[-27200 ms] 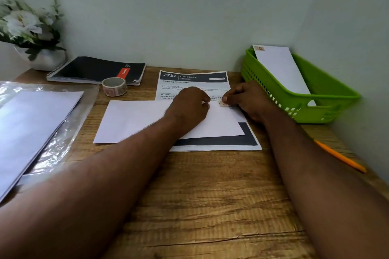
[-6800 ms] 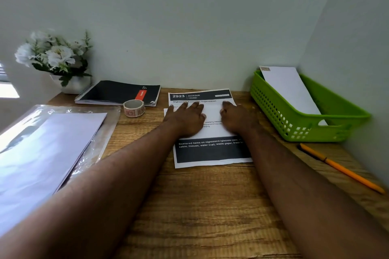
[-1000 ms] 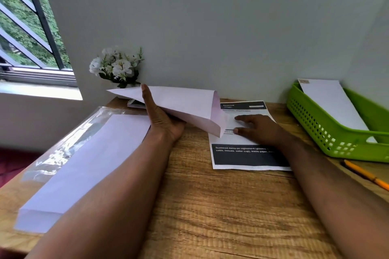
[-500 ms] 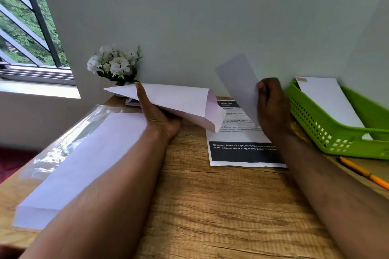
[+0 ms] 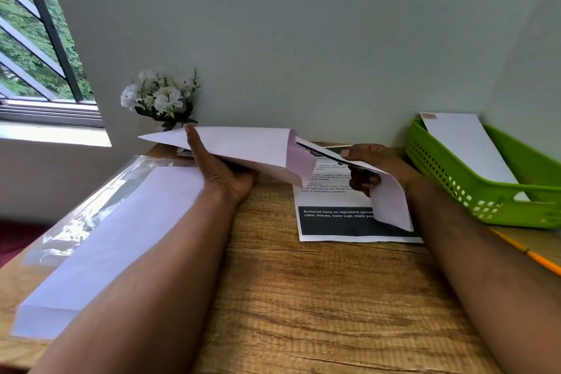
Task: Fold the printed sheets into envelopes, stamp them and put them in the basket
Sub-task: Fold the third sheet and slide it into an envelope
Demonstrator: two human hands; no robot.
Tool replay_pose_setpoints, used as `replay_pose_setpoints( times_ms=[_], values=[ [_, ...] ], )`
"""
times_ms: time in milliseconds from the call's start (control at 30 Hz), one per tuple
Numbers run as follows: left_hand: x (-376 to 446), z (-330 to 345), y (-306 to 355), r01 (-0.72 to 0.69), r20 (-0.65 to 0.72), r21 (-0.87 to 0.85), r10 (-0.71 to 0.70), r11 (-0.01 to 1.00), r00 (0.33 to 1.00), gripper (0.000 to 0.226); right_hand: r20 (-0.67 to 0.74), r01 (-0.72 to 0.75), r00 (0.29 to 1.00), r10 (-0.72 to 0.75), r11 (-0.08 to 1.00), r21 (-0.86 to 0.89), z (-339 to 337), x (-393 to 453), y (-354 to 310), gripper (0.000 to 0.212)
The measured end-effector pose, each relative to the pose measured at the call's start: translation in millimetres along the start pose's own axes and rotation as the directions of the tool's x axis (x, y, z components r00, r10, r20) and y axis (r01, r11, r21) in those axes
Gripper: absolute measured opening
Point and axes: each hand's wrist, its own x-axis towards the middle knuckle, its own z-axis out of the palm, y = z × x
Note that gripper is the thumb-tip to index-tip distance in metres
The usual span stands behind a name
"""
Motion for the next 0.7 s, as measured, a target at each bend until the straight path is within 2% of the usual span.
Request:
replay_pose_setpoints(
  times_ms=[67,233,367,467,567,700],
  values=[
    [-0.7,0.8,0.8,-0.002,-0.019,0.001,0.002,1.000,1.000,0.085,-0.031,-0.043,0.999,0.041,0.998,-0.049,-2.3,1.6,-0.1,0.040],
    [-1.5,2.6,1.2,-0.016,-0.031,0.013,0.017,1.000,0.999,0.081,-0.109,-0.080,0.992,0.059,0.975,-0.205,-6.8,6.5,0.2,0.016],
    [-5.2,5.6,1.4,0.010,-0.011,0.018,-0.009,1.000,1.000,0.078,-0.212,-0.067,0.977,-0.004,0.943,-0.326,-1.4,7.3,-0.1,0.011],
    [-6.7,6.0,-0.6,0.054,0.005,-0.002,-0.054,0.999,0.999,0.074,-0.223,-0.051,0.974,-0.027,0.940,-0.337,6.5,7.4,2.5,0.015],
    [-7.6,7.0,-5.2,0.056,0.016,0.054,-0.057,0.997,0.998,0.073,-0.206,-0.014,0.977,-0.056,0.947,-0.322,24.4,8.3,9.1,0.022],
    [-7.3,6.4,-4.6,0.037,0.051,0.067,-0.040,0.997,0.998,0.075,-0.204,0.090,0.962,-0.180,0.918,-0.386,33.5,10.8,8.8,0.012]
  ],
)
